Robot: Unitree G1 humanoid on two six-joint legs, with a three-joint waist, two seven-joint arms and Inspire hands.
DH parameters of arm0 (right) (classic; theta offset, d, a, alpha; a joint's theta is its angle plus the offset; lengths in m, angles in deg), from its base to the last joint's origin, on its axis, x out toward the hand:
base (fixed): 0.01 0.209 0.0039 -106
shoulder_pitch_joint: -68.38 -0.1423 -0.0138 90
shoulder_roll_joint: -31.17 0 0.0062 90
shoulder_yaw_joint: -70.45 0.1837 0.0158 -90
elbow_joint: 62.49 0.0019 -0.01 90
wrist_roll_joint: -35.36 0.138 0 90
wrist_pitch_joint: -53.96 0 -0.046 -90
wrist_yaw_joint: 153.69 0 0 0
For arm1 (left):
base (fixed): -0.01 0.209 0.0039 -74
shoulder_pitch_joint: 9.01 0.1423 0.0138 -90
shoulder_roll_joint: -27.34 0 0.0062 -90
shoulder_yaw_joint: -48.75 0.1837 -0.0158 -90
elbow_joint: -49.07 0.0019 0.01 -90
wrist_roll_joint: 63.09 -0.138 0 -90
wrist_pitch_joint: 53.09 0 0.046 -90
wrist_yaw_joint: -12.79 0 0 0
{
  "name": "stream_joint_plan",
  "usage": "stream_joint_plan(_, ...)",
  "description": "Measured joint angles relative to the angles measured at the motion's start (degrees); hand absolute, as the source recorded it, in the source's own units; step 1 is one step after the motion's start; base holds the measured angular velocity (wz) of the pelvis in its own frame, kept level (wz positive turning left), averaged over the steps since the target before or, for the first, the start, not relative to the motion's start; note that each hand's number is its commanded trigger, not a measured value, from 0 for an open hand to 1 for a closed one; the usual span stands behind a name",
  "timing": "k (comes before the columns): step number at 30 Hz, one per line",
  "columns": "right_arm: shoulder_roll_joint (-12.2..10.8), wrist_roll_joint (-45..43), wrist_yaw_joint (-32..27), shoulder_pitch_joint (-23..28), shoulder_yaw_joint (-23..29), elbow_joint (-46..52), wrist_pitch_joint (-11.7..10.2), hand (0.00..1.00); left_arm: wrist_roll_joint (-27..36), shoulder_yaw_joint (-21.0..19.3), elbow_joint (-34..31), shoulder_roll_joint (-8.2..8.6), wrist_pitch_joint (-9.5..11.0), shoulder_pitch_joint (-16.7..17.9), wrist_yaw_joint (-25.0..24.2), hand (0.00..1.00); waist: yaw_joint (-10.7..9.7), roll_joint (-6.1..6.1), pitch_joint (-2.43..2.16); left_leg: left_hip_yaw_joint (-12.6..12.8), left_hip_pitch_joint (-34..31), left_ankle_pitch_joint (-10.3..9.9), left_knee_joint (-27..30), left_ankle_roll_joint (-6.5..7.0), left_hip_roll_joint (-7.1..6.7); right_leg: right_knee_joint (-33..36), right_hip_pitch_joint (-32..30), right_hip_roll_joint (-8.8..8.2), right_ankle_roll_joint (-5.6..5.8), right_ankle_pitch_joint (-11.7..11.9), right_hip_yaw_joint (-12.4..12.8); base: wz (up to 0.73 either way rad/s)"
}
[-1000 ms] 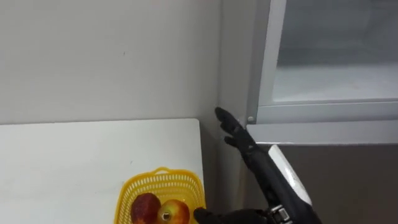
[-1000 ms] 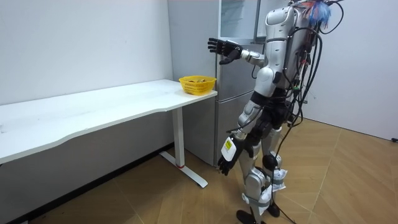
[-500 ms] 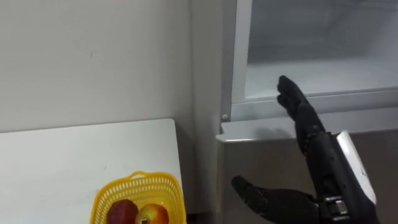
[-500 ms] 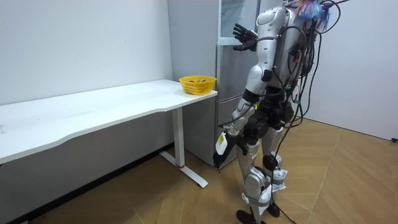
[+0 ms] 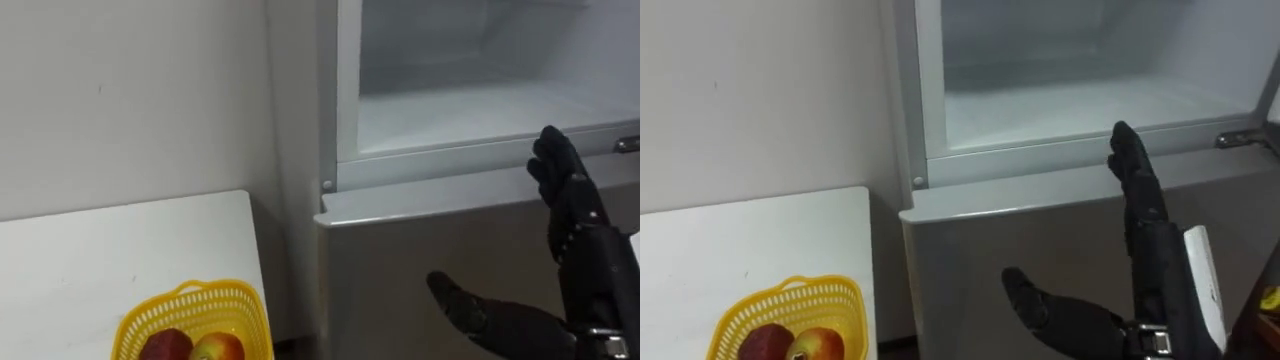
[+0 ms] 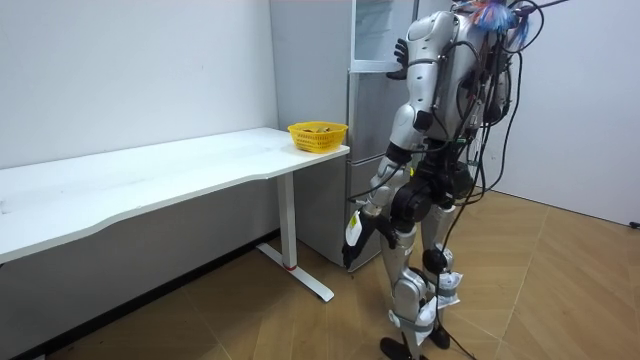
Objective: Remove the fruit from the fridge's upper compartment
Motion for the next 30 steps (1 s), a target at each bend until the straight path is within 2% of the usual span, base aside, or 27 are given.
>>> stream_joint_plan(3, 0.0, 5.4, 0.0, 2.1, 0.0, -3.4, 0.1, 0.00, 2.4, 1.0, 0.0, -0.33, 0.0, 0.1, 0.5, 0.00, -0.2, 0.01, 0.11, 0.2, 0.2, 0.0, 0.1, 0.00, 0.01, 0.0, 0.2, -0.02, 0.02, 0.0, 0.2, -0.02)
stream_joint_plan(10, -0.1, 11.6, -1.4, 2.1, 0.0, -8.7, 0.1, 0.00, 5.5, 1.5, 0.3, -0.53, 0.3, 0.4, 0.9, 0.00, -0.8, 0.37, 0.67, 0.4, 0.0, -0.2, 0.1, -0.07, 0.13, 0.0, -0.4, 0.31, 0.01, 0.1, 1.0, -0.04)
stream_joint_plan(16, -0.3, 13.0, -4.4, 2.4, 0.3, -12.6, 0.2, 0.00, 6.4, 1.5, 0.1, -0.52, 0.7, 1.3, 1.3, 0.00, -1.5, 0.73, 0.57, 0.3, -0.1, -0.2, 0.0, -0.16, 0.20, 0.1, -0.5, 0.46, -0.08, 0.1, 1.1, 0.00)
stream_joint_plan(25, -0.2, 17.2, -6.4, 3.9, 0.3, -13.9, 0.1, 0.00, 7.3, 1.6, 0.0, -0.56, 0.7, 1.7, 4.6, 0.00, -1.7, -0.44, 0.08, 0.6, -0.1, -0.2, 0.0, -0.16, 0.12, -0.1, -0.4, 0.44, -0.07, 0.2, 1.4, -0.01)
stream_joint_plan(30, -0.1, 29.8, -6.1, 5.0, 0.5, -21.2, 0.1, 0.00, 7.8, 2.2, -0.1, -0.56, 0.7, 1.3, 4.8, 0.00, -2.6, -0.27, 0.09, 1.1, 0.1, -0.2, 0.1, -0.13, 0.17, -0.1, -0.3, 0.41, 0.02, 0.2, 1.7, -0.03)
